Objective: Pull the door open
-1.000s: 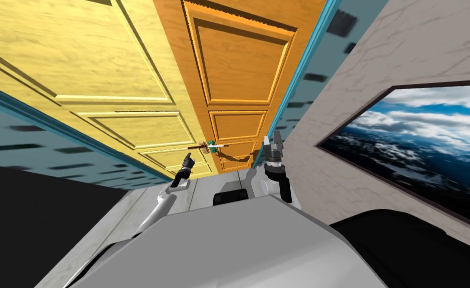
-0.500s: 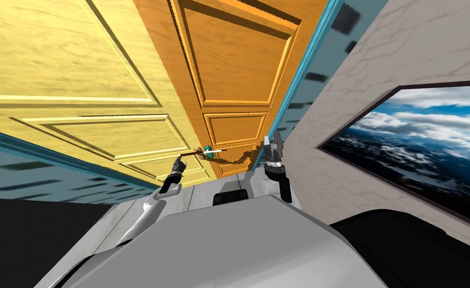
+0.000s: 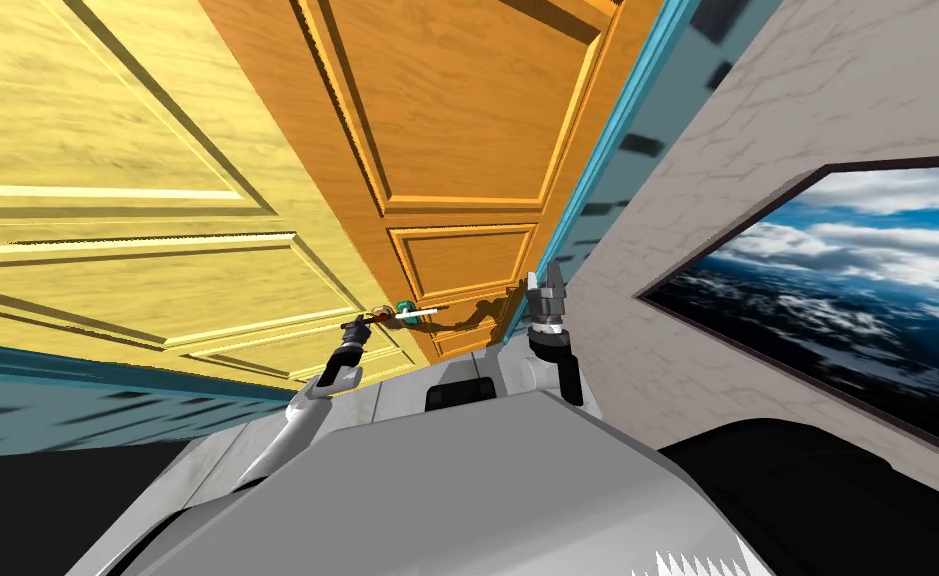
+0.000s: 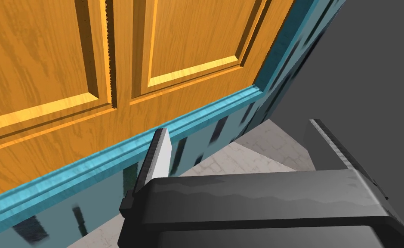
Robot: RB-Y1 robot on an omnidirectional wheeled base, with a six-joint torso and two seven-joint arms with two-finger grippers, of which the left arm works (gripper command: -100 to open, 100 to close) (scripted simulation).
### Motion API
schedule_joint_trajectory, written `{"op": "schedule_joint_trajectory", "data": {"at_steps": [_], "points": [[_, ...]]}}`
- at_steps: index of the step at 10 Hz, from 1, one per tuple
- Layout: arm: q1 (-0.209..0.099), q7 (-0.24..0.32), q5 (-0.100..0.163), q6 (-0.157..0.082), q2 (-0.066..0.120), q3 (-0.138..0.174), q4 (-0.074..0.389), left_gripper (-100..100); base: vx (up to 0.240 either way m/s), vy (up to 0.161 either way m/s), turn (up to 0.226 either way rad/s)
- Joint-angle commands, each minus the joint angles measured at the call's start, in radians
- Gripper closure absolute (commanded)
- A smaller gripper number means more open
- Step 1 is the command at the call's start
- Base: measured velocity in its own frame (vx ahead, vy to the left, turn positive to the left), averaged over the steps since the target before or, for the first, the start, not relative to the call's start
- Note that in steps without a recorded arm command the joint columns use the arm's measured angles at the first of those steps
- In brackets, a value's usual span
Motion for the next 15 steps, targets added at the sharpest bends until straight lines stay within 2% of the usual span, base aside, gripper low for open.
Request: {"op": "schedule_joint_trajectory", "data": {"at_steps": [1,5,6,8,13,14,15], "points": [[0.001,0.0,0.0,0.001,0.0,0.0,0.0,100,-0.034,0.011,0.001],[0.001,0.0,0.0,0.001,0.0,0.0,0.0,100,-0.015,0.001,-0.005],[0.018,0.012,0.002,-0.003,0.018,-0.002,-0.004,100,-0.095,0.029,-0.051],[0.034,0.029,0.002,-0.011,0.034,-0.013,-0.014,100,-0.171,0.033,-0.077],[0.088,0.101,-0.007,-0.05,0.085,-0.092,-0.078,100,-0.218,0.063,-0.146],[0.094,0.11,-0.008,-0.055,0.09,-0.104,-0.087,100,-0.226,0.08,-0.145],[0.088,0.104,-0.005,-0.049,0.093,-0.09,-0.071,100,-0.101,0.035,-0.022]]}}
